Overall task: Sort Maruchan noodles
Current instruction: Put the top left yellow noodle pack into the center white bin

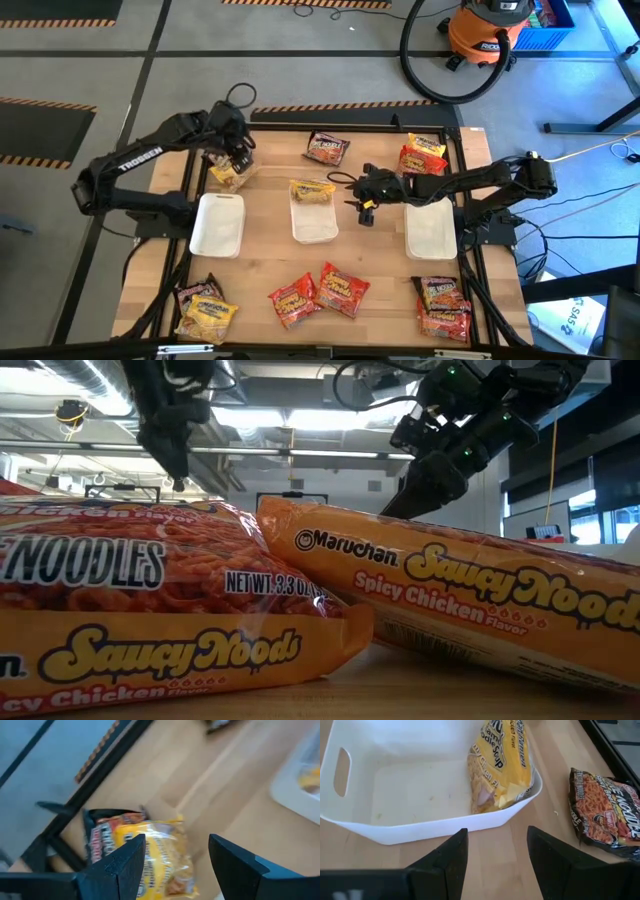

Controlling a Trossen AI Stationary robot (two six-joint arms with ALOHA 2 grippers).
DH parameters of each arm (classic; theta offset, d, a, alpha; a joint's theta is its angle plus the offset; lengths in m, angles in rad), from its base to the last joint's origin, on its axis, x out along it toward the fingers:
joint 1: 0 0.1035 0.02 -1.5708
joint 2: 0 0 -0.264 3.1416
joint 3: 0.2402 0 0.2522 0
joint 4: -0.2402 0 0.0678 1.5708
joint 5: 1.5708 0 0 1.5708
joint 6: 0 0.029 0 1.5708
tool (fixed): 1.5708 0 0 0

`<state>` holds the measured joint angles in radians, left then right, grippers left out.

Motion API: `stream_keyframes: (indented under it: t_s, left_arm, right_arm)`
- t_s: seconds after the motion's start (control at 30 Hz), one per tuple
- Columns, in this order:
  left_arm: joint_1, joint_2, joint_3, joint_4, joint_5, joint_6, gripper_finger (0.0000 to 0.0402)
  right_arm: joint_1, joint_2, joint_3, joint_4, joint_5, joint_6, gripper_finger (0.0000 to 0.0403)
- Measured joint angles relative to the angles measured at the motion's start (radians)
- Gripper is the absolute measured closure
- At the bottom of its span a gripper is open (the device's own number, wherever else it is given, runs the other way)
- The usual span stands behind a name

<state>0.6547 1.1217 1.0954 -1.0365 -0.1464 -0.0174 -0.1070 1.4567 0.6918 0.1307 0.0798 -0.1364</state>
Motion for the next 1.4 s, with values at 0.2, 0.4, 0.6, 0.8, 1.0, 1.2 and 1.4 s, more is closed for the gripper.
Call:
stream_keyframes:
  t_s: [0.2,0.4,0.6,0.8,1.0,1.2,1.4]
  left_arm:
    - [0.064,0.034,0.0,-0.005,-0.001,0.002,0.0172]
    - [0.119,0.076,0.0,-0.025,0.051,0.005,0.0124]
    - [0.152,0.115,0.0,-0.026,0.058,0.006,0.0073]
    - [0.151,0.122,0.0,-0.001,0.05,0.026,0.0055]
    - [0.131,0.128,-0.025,0.031,-0.005,-0.001,0.0057]
    - [0.252,0.193,-0.049,-0.004,0.051,-0.053,0.006]
    - [0.322,0.31,-0.049,-0.015,0.1,-0.059,0.006]
  right_arm:
    - [0.0,0.0,0.0,0.0,0.0,-0.003,0.0221]
    - [0.0,0.0,0.0,0.0,-0.002,-0.003,0.0221]
    - [0.0,0.0,0.0,-0.001,-0.046,-0.002,0.0221]
    - [0.001,0.0,0.0,-0.008,-0.046,-0.001,0.0221]
    - [0.001,0.0,0.0,-0.007,-0.046,0.0,0.0221]
    - [0.001,0.0,0.0,-0.007,-0.046,-0.002,0.0221]
    - [0.001,0.0,0.0,-0.007,-0.046,-0.003,0.0221]
